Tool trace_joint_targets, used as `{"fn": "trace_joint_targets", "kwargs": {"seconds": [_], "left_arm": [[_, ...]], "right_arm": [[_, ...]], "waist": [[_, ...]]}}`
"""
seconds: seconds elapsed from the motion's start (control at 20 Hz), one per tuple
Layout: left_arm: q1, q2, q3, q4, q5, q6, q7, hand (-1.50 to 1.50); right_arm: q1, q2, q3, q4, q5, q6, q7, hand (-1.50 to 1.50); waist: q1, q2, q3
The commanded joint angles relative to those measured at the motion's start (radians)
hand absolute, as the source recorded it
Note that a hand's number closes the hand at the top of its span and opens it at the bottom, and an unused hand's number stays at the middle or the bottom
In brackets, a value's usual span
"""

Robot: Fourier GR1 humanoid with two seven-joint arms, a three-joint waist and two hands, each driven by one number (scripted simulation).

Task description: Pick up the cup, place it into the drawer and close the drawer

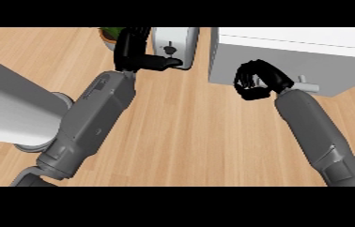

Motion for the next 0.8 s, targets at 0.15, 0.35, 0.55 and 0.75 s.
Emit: {"fn": "trace_joint_targets", "kwargs": {"seconds": [0.15,0.35,0.55,0.75], "left_arm": [[0.067,0.052,-0.007,-0.051,0.006,-0.06,0.027,-1.5],[0.052,0.051,-0.009,-0.077,0.001,-0.052,0.023,-1.5],[0.07,0.055,-0.018,-0.078,0.007,-0.082,0.051,-1.5],[0.095,0.06,-0.027,-0.089,0.001,-0.096,0.04,-1.5]], "right_arm": [[-0.162,-0.063,-0.117,0.137,-0.045,-0.038,-0.002,1.5],[-0.176,-0.107,-0.144,0.129,-0.073,-0.003,0.007,1.5],[-0.199,-0.136,-0.167,0.095,-0.107,0.044,0.012,1.5],[-0.183,-0.168,-0.172,0.07,-0.124,0.089,0.014,1.5]], "waist": [[0.037,0.013,0.0],[0.057,0.018,0.001],[0.063,0.02,-0.001],[0.08,0.024,-0.002]]}}
